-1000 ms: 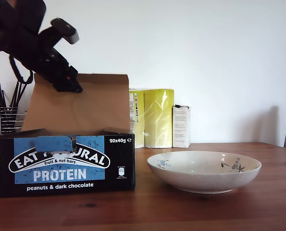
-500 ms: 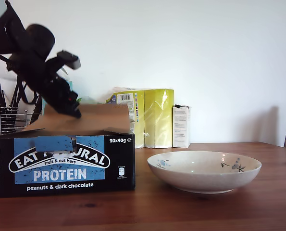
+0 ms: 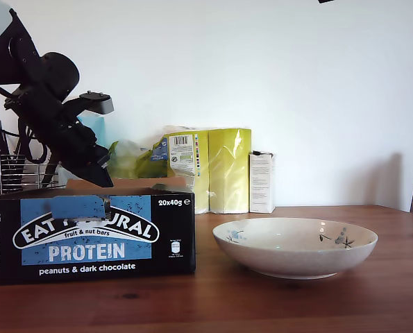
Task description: Open the carton box of snackbars
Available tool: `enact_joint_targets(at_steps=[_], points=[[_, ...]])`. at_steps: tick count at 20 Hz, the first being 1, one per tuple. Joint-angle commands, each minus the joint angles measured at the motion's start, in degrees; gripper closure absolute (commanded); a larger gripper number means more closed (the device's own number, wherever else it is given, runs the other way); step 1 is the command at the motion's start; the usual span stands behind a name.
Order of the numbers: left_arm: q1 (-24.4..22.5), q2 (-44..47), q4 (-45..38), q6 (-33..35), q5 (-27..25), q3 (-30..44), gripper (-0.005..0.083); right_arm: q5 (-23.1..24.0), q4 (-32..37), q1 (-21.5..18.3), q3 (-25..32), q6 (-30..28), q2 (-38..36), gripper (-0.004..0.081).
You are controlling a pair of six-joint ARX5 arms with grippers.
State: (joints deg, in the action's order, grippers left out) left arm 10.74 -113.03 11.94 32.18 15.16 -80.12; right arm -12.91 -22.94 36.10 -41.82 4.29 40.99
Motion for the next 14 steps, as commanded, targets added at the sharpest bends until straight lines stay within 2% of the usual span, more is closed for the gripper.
enact_joint_targets(at_steps=[1, 4, 7, 10, 14], points=[[0.0, -1.8, 2.0, -0.8, 0.5, -0.4, 0.0795, 0.0, 0.4, 0.3, 0.0, 0.2, -0.3, 0.0783], [0.6, 1.8, 4.9, -3.5, 2.6, -1.2, 0.0795, 0.0, 0.4, 0.3, 0.0, -0.3, -0.3, 0.0783], [1.1, 6.7, 10.6, -7.4, 6.3, -1.2, 0.0795, 3.0, 0.4, 0.3, 0.0, -3.5, -0.3, 0.0783], [1.6, 11.9, 13.9, -8.2, 7.6, -0.8, 0.0795, 4.0, 1.0, 0.1, 0.0, -6.5, -0.3, 0.0783], [1.8, 19.8, 13.6, -11.4, 9.2, 3.3, 0.0795, 4.5, 3.6, -2.8, 0.0, -8.2, -0.3, 0.0783]])
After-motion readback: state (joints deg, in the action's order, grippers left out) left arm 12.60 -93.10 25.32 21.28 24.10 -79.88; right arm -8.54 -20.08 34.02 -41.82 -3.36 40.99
